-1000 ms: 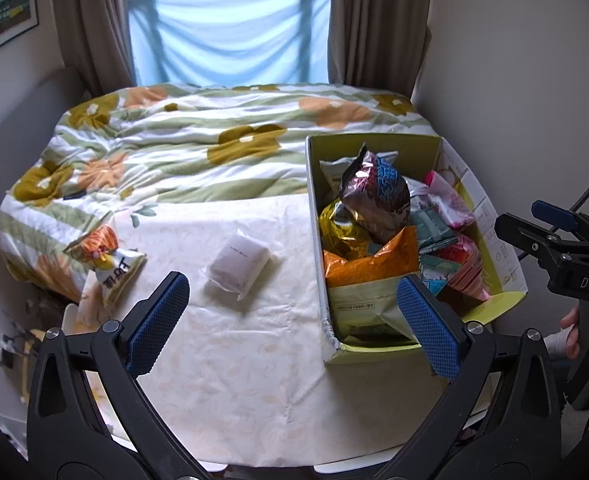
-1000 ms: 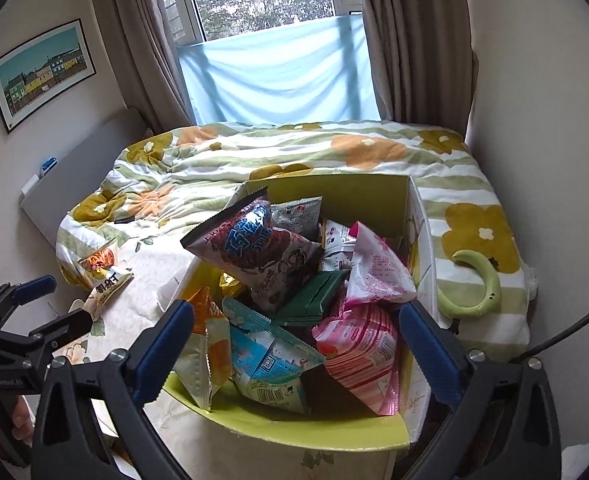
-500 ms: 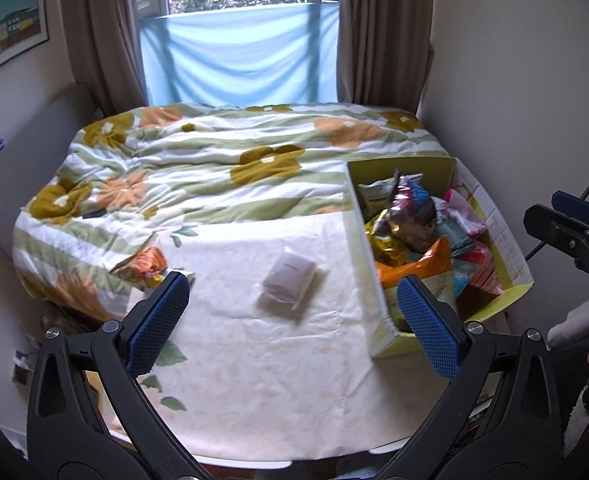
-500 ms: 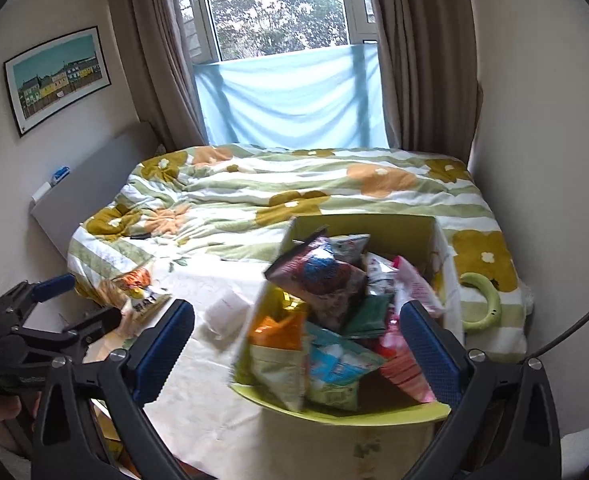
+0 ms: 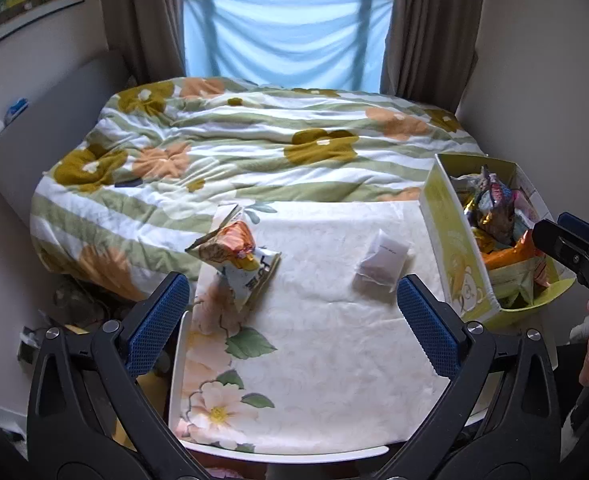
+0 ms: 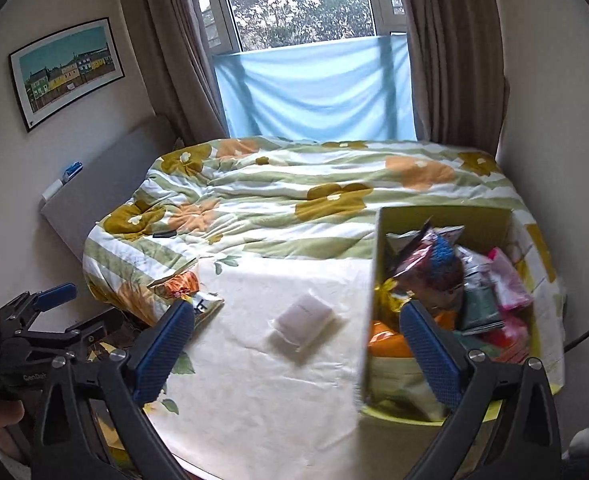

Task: Organize snacks
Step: 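Move both open tools back over the remaining snacks on the table, then grasp orange-white chip bag with left tool while right tool grasps white packet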

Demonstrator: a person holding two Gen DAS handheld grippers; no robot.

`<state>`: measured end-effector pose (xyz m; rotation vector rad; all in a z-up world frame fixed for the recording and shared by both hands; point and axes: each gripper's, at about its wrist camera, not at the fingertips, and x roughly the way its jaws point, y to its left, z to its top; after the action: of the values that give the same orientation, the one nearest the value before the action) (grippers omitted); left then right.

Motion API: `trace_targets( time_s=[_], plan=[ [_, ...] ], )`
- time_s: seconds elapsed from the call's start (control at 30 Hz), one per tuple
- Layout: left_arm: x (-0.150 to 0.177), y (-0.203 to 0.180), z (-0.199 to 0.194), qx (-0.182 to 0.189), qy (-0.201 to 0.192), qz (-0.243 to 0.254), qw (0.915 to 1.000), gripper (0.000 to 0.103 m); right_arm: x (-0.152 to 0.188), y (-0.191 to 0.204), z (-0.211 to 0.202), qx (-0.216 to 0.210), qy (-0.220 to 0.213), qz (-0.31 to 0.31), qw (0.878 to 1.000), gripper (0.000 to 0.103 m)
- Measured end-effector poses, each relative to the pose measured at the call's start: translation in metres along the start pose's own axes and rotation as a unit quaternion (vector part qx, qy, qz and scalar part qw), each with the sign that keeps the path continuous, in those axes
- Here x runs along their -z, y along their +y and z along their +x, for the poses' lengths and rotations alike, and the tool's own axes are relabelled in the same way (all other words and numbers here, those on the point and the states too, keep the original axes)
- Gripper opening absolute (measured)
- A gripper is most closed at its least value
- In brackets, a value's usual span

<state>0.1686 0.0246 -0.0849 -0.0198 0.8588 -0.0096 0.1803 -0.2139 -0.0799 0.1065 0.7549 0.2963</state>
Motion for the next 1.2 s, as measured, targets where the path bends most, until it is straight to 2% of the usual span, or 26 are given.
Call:
trace_targets(
  time_s=[0.13, 0.4, 0.67, 0.93, 1.1, 1.2],
  plan=[
    [0.000, 0.040, 0.028, 0.009, 0.023, -0.020, 0.9995, 0.103, 0.005, 0.020, 0.029, 0.007, 0.019, 0.017, 1.000, 0.102],
    [-0.002, 0.099, 0.118, 0.059, 0.073, -0.055, 0.9941, 0.103, 0.024, 0.042, 0.096, 0.050, 0.053, 0.054, 0.996, 0.102],
    [-0.003, 0.121, 0.203, 0.113, 0.096, -0.067, 0.9867, 0.103, 0.047, 0.034, 0.156, 0.097, 0.071, 0.095, 0.988, 0.102],
    [0.003, 0.129, 0.249, 0.145, 0.126, -0.066, 0.9792, 0.102, 0.060, 0.017, 0.195, 0.134, 0.091, 0.125, 0.979, 0.102],
    [0.003, 0.132, 0.262, 0.160, 0.135, -0.069, 0.9753, 0.092, 0.064, 0.008, 0.209, 0.145, 0.094, 0.142, 0.975, 0.102],
    [0.004, 0.132, 0.271, 0.177, 0.148, -0.074, 0.9703, 0.081, 0.065, 0.006, 0.217, 0.151, 0.096, 0.148, 0.973, 0.102]
  ],
)
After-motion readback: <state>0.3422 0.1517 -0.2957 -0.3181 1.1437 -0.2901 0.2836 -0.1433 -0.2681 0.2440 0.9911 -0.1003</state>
